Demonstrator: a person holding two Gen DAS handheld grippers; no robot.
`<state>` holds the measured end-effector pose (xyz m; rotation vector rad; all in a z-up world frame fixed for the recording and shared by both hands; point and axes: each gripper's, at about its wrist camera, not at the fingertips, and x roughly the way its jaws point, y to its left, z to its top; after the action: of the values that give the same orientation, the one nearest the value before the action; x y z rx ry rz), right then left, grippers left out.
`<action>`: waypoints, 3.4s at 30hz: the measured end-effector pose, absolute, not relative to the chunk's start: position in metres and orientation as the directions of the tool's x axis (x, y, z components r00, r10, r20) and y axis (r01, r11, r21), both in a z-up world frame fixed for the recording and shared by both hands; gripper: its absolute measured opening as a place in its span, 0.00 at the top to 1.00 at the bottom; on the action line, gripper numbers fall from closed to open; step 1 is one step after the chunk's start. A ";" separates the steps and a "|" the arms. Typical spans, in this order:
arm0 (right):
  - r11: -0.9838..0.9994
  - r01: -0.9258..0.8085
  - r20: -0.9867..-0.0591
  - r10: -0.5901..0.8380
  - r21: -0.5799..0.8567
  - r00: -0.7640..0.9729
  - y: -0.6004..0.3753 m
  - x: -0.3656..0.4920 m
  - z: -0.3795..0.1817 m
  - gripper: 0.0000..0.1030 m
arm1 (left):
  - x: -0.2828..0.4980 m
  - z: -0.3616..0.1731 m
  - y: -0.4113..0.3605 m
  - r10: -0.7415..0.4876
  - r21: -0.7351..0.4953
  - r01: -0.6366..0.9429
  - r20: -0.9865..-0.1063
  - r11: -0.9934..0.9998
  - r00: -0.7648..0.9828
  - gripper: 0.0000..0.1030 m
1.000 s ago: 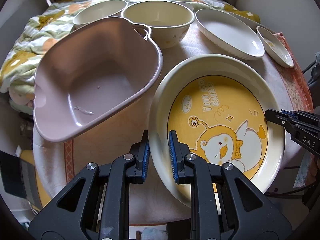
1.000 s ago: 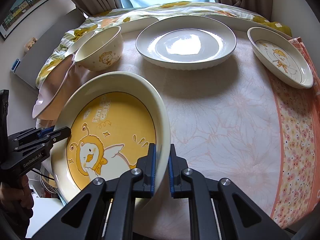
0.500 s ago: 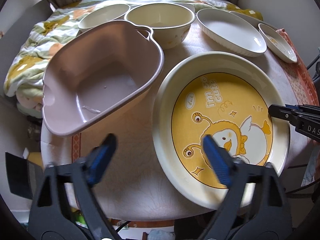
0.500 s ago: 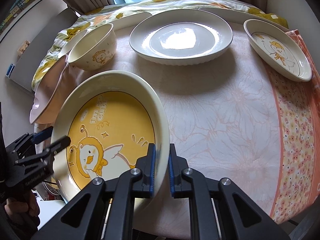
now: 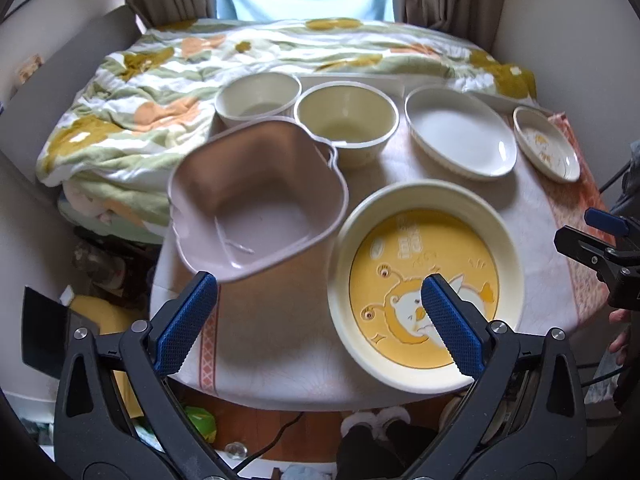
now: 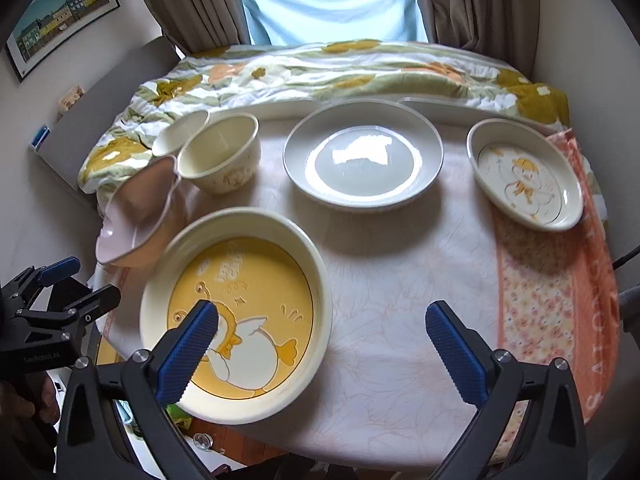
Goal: Organize plates and bowls
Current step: 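Lower the yellow duck dish onto the table and open the left gripper, then move the left gripper to the plain white plate and grasp its rim, then carry the white plate with the left gripper and lower it onto the yellow dish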
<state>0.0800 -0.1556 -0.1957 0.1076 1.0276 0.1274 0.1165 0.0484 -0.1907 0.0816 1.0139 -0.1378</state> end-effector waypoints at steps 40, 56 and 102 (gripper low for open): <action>0.792 -0.538 -0.895 0.422 0.289 0.141 -0.273 0.319 -0.267 0.71 | 0.294 -0.296 -0.105 -0.167 -0.230 -0.178 -0.935 0.957 0.313 0.59; 0.791 -0.535 -0.898 0.421 0.296 0.125 -0.277 0.324 -0.277 0.87 | 0.293 -0.293 -0.102 -0.102 -0.171 -0.197 -0.943 0.965 0.317 0.85; 0.980 -0.120 -0.924 0.192 0.160 0.331 -0.166 0.085 -0.233 0.87 | 0.140 -0.256 0.001 -0.211 -0.141 0.264 -0.942 0.954 0.259 0.85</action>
<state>0.0852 -0.1660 -0.2327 0.0670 1.2167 0.2040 0.1401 0.0006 -0.2559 0.0481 1.2685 -0.3214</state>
